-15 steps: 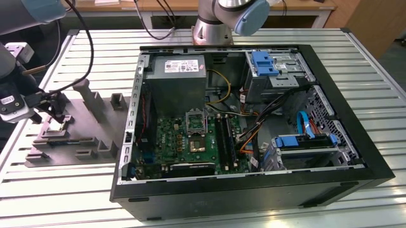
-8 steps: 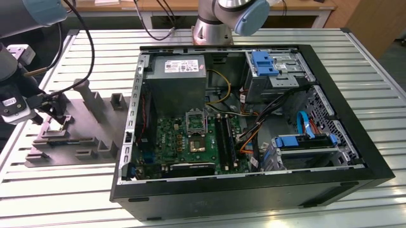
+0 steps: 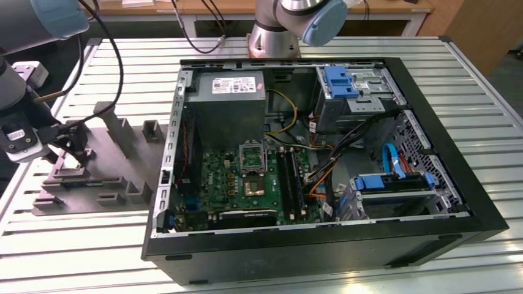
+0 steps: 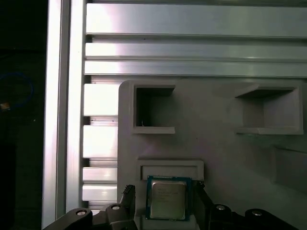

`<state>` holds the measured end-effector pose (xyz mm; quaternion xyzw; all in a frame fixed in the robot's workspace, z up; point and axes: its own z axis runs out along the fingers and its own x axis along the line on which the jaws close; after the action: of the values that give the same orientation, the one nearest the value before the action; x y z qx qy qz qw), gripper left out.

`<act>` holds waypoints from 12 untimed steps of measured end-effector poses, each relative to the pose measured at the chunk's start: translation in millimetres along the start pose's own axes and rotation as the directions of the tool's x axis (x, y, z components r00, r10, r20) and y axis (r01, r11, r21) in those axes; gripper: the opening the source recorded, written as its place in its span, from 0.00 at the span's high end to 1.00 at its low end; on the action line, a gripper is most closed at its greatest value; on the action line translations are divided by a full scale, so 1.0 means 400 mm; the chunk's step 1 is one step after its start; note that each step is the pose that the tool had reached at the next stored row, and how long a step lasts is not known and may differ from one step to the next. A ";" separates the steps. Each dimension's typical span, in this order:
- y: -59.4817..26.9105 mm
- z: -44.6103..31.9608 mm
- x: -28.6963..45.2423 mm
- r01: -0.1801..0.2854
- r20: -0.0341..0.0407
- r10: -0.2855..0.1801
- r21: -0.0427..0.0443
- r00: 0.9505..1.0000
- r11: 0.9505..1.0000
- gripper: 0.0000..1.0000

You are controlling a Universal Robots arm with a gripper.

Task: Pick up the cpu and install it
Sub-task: 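Pick up the cpu and move it towards the insertion slot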

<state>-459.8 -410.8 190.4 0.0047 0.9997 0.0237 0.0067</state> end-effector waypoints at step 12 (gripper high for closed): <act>-0.001 0.015 0.000 0.000 0.000 0.000 0.001 1.000 1.000 0.41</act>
<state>-459.8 -411.0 184.5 0.0047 0.9997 0.0230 0.0069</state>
